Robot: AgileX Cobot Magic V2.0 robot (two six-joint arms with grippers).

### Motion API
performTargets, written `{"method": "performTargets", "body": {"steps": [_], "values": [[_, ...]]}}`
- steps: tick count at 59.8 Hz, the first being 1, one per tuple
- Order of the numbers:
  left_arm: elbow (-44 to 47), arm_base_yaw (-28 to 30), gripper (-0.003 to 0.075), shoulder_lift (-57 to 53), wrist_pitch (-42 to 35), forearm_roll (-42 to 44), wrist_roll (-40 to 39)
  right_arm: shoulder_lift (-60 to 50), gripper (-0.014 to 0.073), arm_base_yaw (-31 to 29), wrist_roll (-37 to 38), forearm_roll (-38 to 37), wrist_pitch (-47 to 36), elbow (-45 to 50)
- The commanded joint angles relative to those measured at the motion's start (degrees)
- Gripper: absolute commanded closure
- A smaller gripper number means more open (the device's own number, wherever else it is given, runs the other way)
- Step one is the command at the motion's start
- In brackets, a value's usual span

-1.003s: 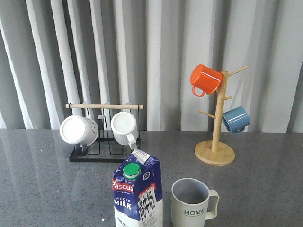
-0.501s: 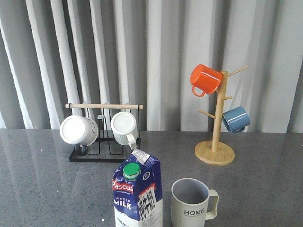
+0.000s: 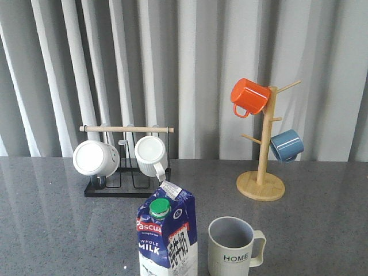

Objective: Place milk next to cup

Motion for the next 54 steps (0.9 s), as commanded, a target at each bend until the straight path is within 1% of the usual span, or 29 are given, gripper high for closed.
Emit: {"method": "performTargets", "body": {"steps": [1,6,12,17,35,41,54], "values": [[-1.2,0.0,0.0727,-0.6,-4.1,-0.6,-0.3,-1.0,0.06,-5.0,0.5,-0.4,-7.2,0.6],[-1.2,0.0,0.0727,-0.6,-4.0,-0.6,-0.3,-2.5,0.06,-7.7,0.5,-0.4,-6.9,0.6],[-1.2,0.0,0.0727,-0.6,-4.0,-0.6,-0.3,-4.3,0.06,-9.3,0.9,-0.1,-6.6,0.6],[-1.2,0.0,0.0727,-0.6,-4.0,-0.6,-0.3,-5.7,0.06,-9.2,0.9,-0.1,-6.3,0.6],[-1.2,0.0,0.0727,-0.6,-4.0,-0.6,-0.3,-5.6,0.06,-9.2,0.8,-0.2,-6.8,0.6],[-1.2,0.0,0.0727,-0.6,-4.0,-0.6,-0.3,-5.6,0.06,-9.2,-0.8,-0.4,-7.2,0.6],[-1.2,0.0,0.0727,-0.6,-4.0,-0.6,-0.3,-5.6,0.06,-9.2,-0.1,-0.2,-7.2,0.6]]}}
